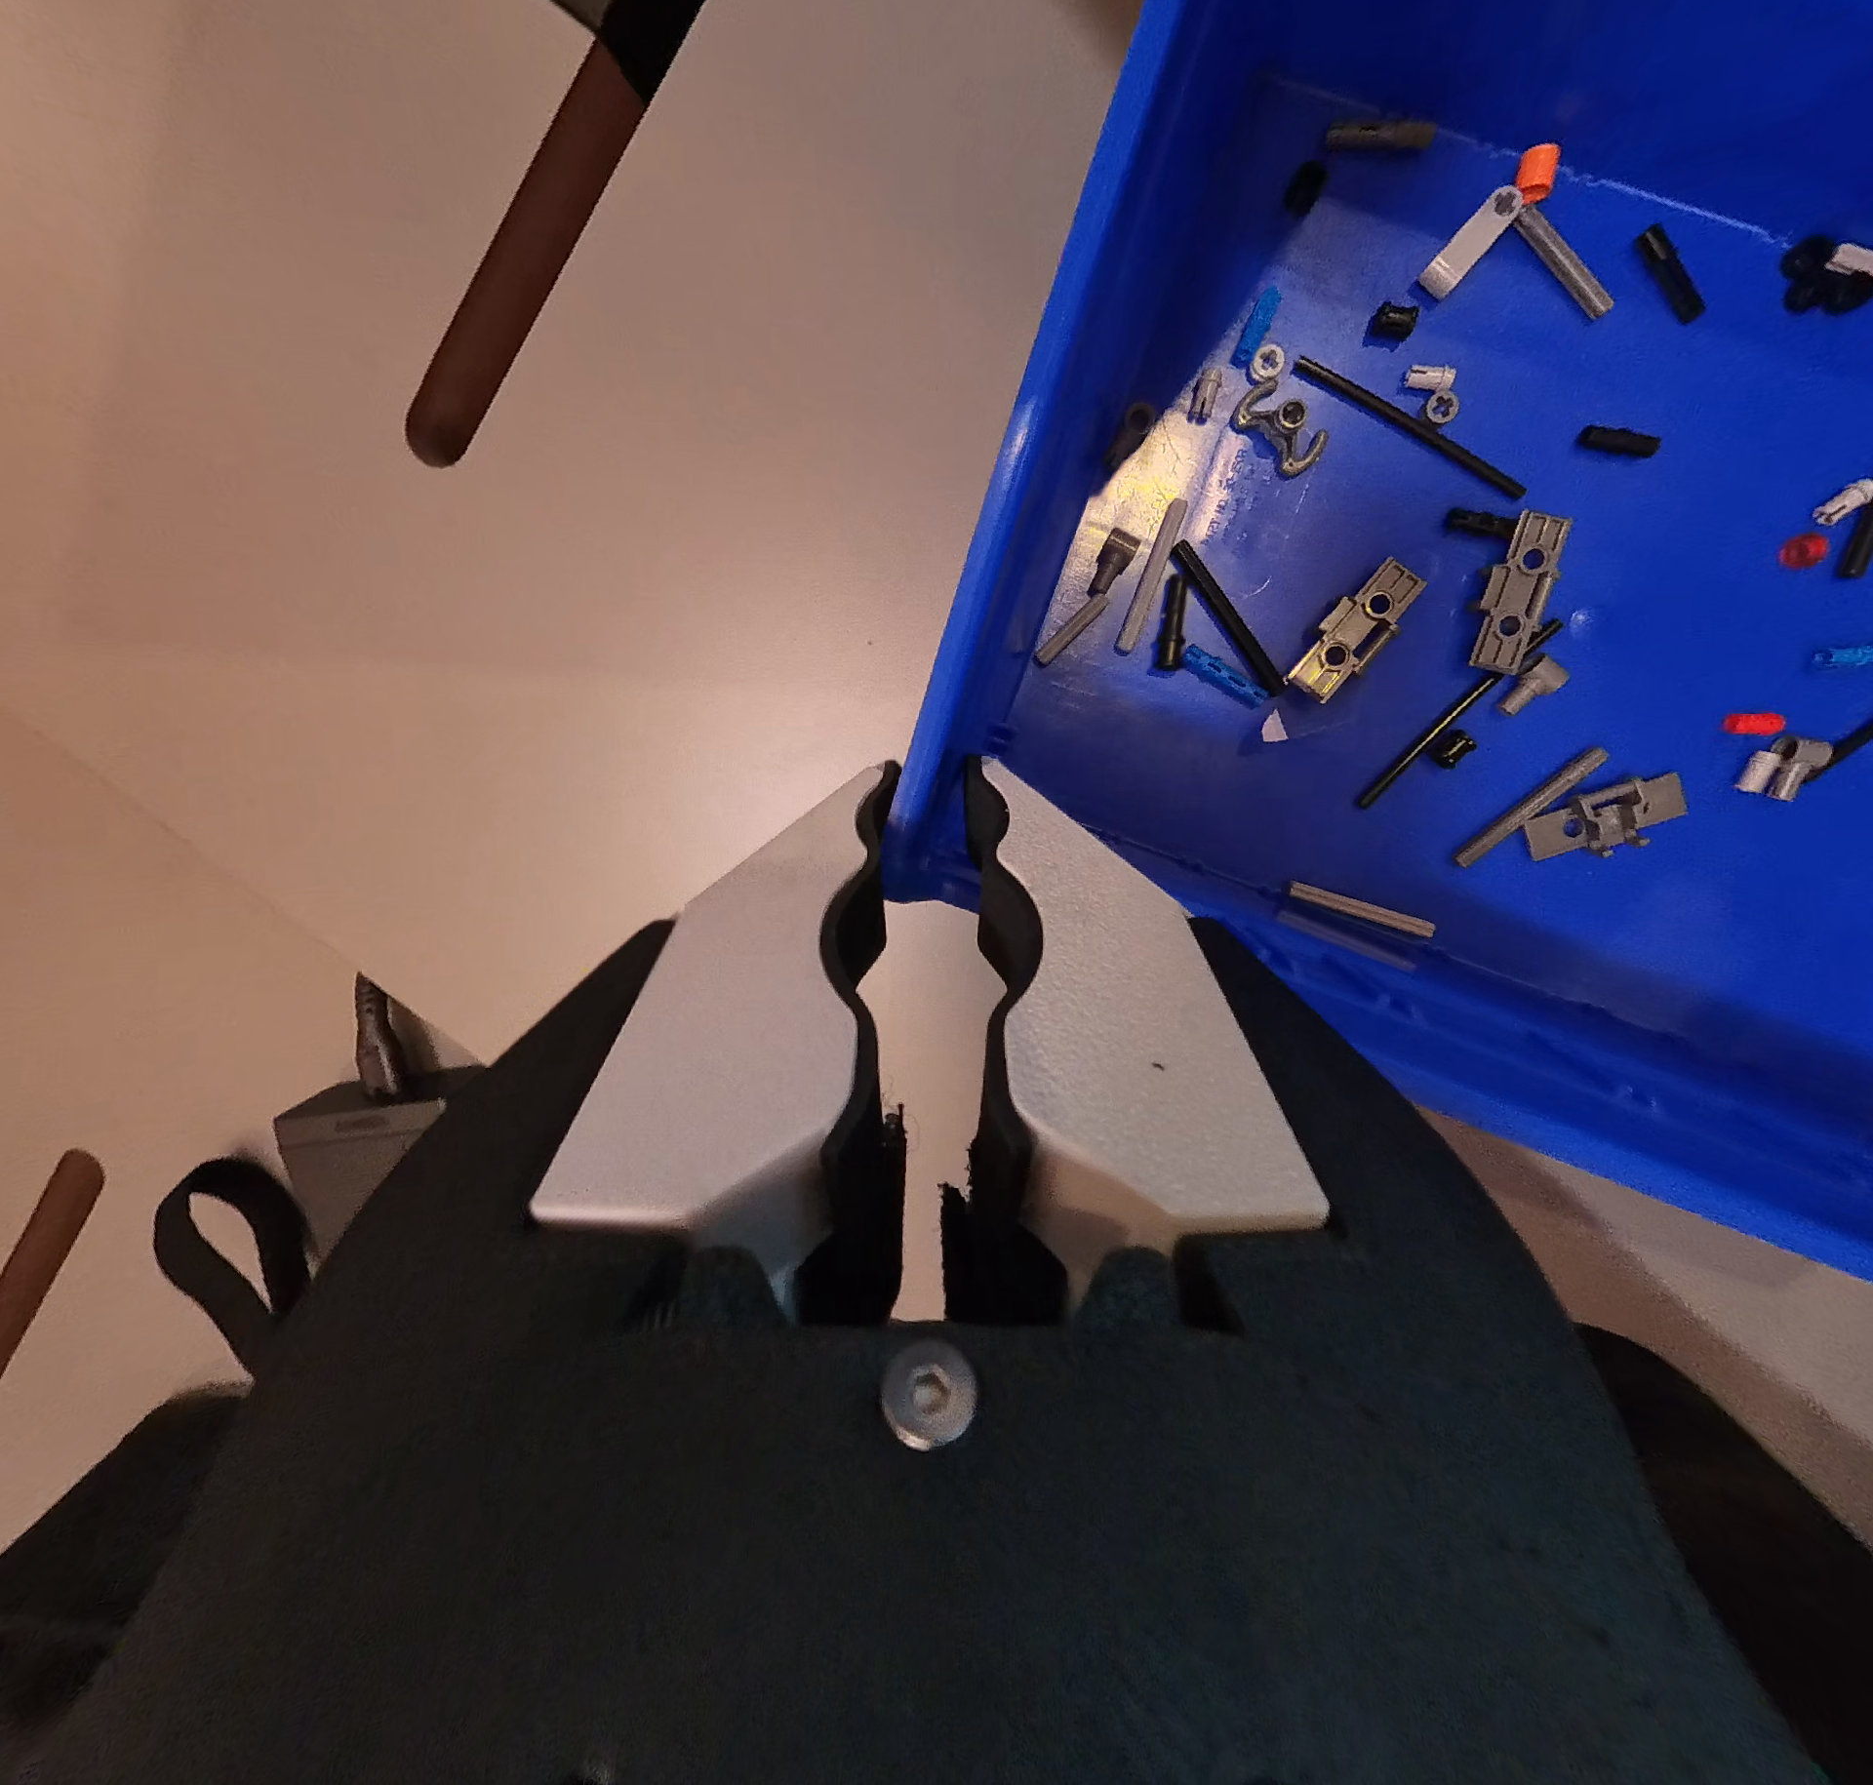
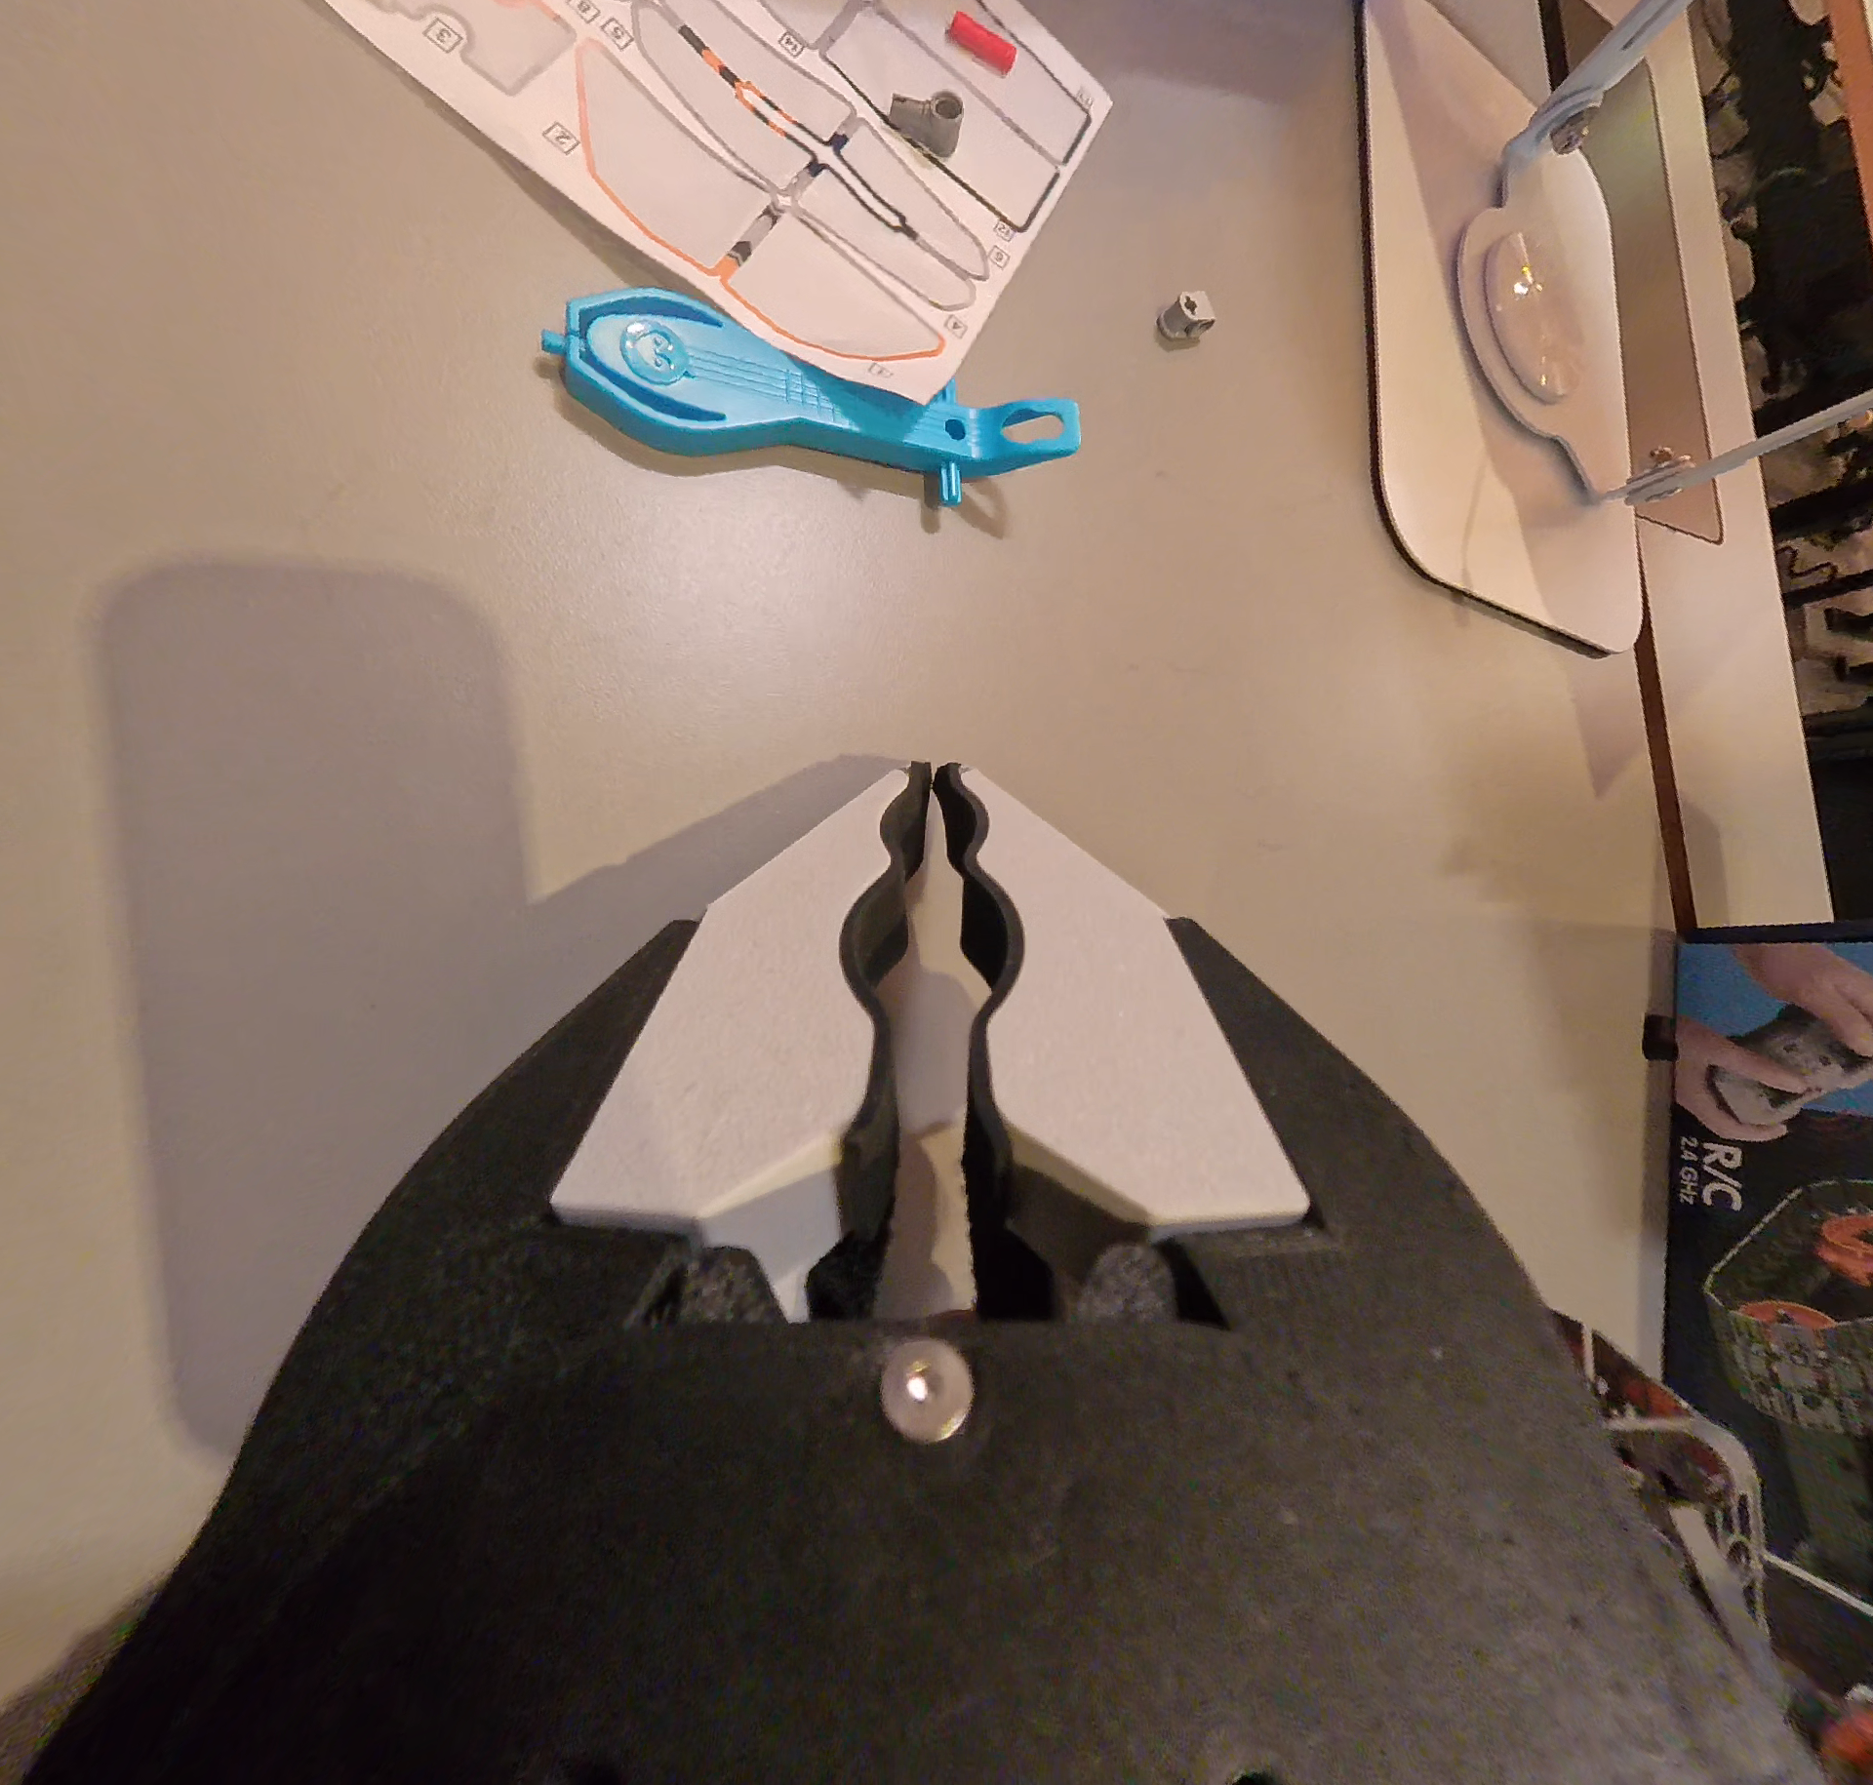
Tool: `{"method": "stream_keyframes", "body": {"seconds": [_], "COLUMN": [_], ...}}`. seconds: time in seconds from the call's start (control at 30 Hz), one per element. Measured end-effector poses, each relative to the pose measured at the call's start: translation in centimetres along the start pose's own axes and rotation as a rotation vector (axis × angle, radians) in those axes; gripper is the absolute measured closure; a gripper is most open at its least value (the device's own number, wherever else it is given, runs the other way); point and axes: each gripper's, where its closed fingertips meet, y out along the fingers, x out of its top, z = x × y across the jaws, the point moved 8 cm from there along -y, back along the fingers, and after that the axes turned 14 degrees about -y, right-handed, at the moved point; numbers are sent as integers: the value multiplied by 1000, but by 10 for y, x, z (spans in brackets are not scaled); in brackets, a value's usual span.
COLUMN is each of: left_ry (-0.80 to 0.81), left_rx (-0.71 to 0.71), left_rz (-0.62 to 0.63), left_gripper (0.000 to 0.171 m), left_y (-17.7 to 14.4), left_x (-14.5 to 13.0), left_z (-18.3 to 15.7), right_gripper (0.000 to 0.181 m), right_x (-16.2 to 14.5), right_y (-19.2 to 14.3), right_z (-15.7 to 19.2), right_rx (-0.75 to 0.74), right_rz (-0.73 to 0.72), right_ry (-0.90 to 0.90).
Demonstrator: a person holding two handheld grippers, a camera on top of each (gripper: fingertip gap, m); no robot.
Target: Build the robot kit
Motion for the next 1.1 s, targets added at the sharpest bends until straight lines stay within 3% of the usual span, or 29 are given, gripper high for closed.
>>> {"method": "stream_keyframes", "body": {"seconds": [0.3, 0.43, 0.57, 0.77, 0.87, 1.0, 1.1], "left_ry": [14, -47, -224, -501, -598, -806, -846], "left_rx": [41, 176, 182, 192, 190, 161, 175], "left_rz": [31, 62, 207, 100, -98, -419, -397], "left_gripper": [159, 114, 89, 75, 78, 89, 90], "left_y": [3, -18, -36, -50, -63, -92, -96], "left_x": [-14, -28, -66, -115, -123, -129, -151], "left_z": [-9, 7, 16, 8, 2, 16, 5], "right_gripper": [181, 181, 181, 181, 181, 181, 181], "right_x": [1, 7, 13, 22, 27, 32, 35], "right_y": [2, 1, -6, -25, -38, -52, -58], "right_z": [-1, 0, 0, 1, 1, -2, -1], "right_rx": [-8, -8, -16, -34, -63, -104, -123], "right_rz": [10, -2, -41, -133, -167, -202, -214], "right_ry": [0, -21, -34, -50, -71, -83, -89]}}
